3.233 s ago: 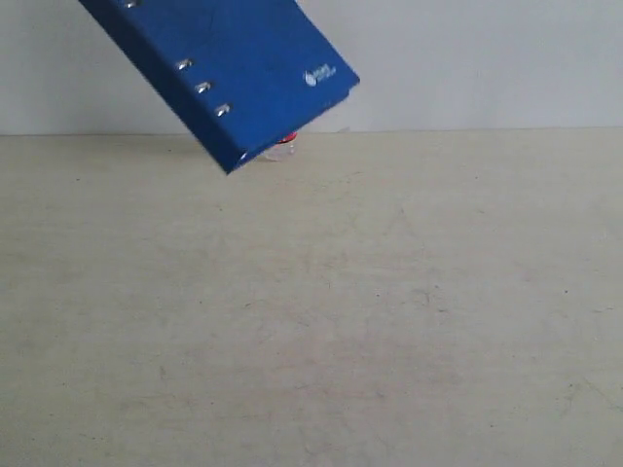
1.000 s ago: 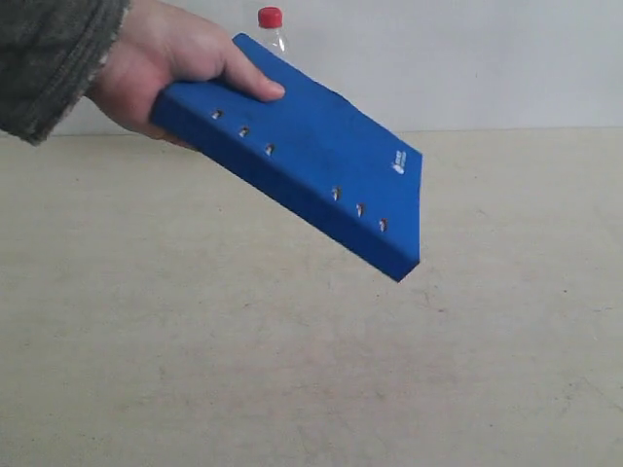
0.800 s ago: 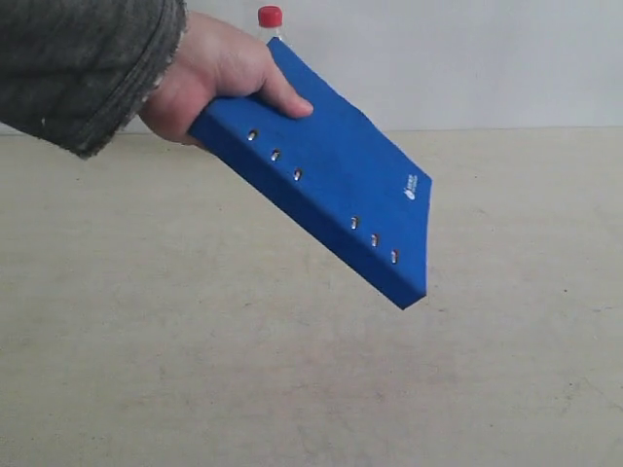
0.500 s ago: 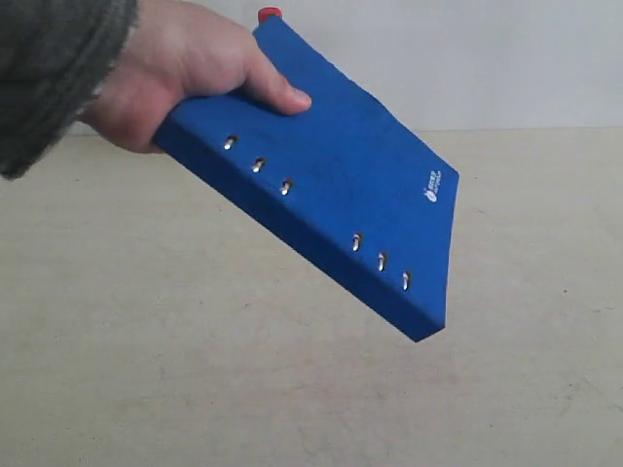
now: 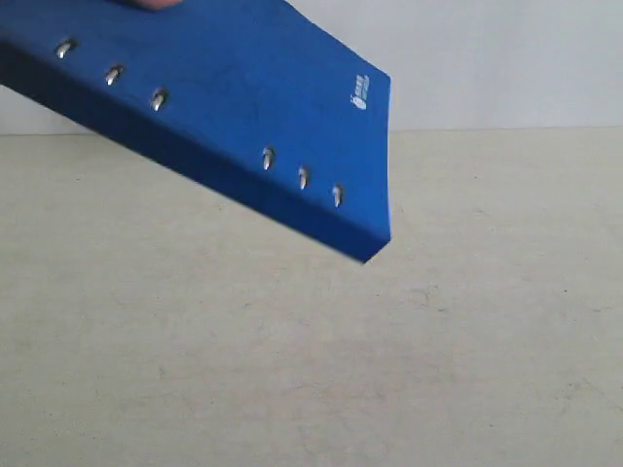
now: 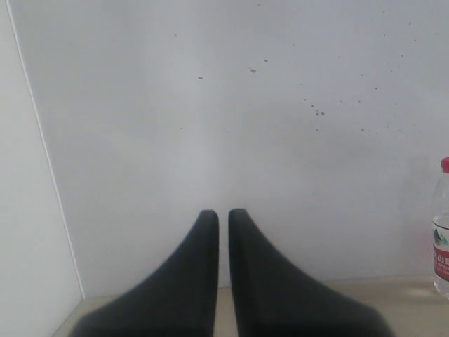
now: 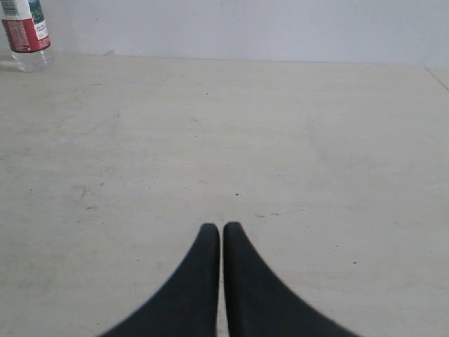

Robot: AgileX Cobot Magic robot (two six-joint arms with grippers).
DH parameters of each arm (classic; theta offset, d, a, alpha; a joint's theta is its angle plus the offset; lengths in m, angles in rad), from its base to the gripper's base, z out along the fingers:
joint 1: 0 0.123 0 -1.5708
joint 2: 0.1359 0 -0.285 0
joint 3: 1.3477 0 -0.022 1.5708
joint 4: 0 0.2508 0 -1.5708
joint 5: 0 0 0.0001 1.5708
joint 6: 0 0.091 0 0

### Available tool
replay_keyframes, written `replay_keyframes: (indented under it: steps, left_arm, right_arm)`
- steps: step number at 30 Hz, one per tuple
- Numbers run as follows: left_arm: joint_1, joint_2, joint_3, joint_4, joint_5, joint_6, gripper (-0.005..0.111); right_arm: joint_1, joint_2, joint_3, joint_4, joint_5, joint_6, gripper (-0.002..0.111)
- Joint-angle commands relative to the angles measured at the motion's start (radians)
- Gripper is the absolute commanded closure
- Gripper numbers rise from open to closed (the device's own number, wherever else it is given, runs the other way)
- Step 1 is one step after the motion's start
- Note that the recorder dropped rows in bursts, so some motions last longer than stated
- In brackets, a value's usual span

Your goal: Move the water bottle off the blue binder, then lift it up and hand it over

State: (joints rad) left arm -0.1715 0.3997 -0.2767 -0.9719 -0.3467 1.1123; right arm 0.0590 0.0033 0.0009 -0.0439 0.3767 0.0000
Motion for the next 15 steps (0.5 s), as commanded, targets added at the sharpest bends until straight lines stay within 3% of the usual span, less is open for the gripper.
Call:
replay_keyframes:
  steps: [1, 8, 9, 12, 15]
  left_arm:
    - [0.001, -0.008, 0.003, -0.004, -0.003, 0.001, 0.102]
    - [0.005, -0.017, 0.003, -0.004, 0.002, 0.001, 0.102]
    - [0.035, -0.032, 0.003, -0.002, 0.022, 0.005, 0.102]
    - [0.217, -0.122, 0.003, 0.000, 0.179, 0.003, 0.102]
    - [0.310, -0.191, 0.003, 0.000, 0.236, 0.003, 0.102]
  right_arm:
    - [0.000, -0.003, -0.001, 0.002, -0.014, -0.007, 0.109]
    - [0.000, -0.003, -0.001, 0.002, -0.014, -0.007, 0.109]
    - [0.000, -0.003, -0.001, 0.002, -0.014, -0.007, 0.109]
    - [0.000, -0.003, -0.001, 0.004, -0.014, -0.007, 0.109]
    - [0.000, -0.003, -0.001, 0.004, -0.014, -0.007, 0.109]
